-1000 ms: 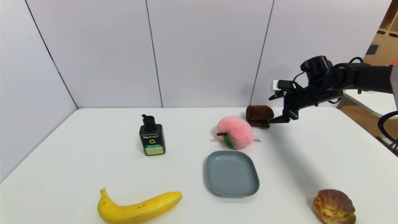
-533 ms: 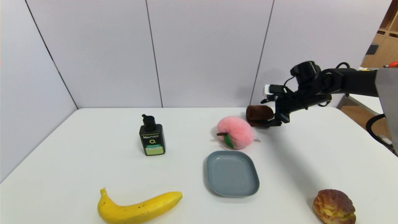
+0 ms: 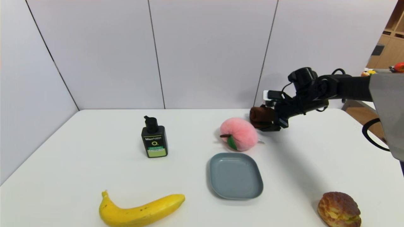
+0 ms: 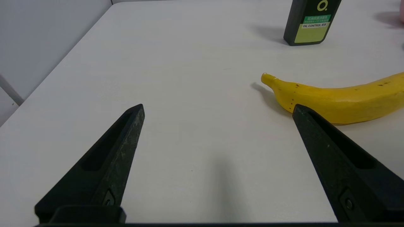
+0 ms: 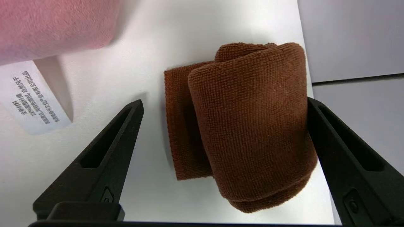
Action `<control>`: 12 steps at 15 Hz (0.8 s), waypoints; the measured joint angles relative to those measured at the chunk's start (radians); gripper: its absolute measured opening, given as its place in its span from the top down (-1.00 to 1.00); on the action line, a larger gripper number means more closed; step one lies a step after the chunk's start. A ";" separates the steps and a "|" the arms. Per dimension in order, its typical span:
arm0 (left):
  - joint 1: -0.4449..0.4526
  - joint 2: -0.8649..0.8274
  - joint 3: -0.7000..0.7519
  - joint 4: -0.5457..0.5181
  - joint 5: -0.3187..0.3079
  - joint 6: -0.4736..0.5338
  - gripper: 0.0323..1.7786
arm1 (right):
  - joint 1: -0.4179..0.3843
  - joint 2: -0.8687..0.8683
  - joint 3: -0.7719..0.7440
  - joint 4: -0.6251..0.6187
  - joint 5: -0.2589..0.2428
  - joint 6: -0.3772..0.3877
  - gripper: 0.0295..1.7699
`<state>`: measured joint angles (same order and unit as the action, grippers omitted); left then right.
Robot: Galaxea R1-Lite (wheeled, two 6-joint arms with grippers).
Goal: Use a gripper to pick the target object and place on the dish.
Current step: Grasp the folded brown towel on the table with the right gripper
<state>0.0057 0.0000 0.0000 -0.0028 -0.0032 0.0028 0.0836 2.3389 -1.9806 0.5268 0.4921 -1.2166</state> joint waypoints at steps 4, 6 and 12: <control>0.000 0.000 0.000 0.000 0.000 0.000 -0.90 | -0.001 0.007 0.000 0.002 -0.001 0.010 -0.93; 0.000 0.000 0.000 0.000 0.000 0.000 -0.90 | -0.001 0.012 0.000 0.002 -0.001 0.030 -0.93; 0.000 0.000 0.000 0.000 0.000 0.000 -0.90 | -0.003 0.027 -0.001 -0.006 -0.001 0.065 -0.93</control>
<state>0.0057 0.0000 0.0000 -0.0028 -0.0032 0.0032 0.0809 2.3660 -1.9819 0.5213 0.4906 -1.1513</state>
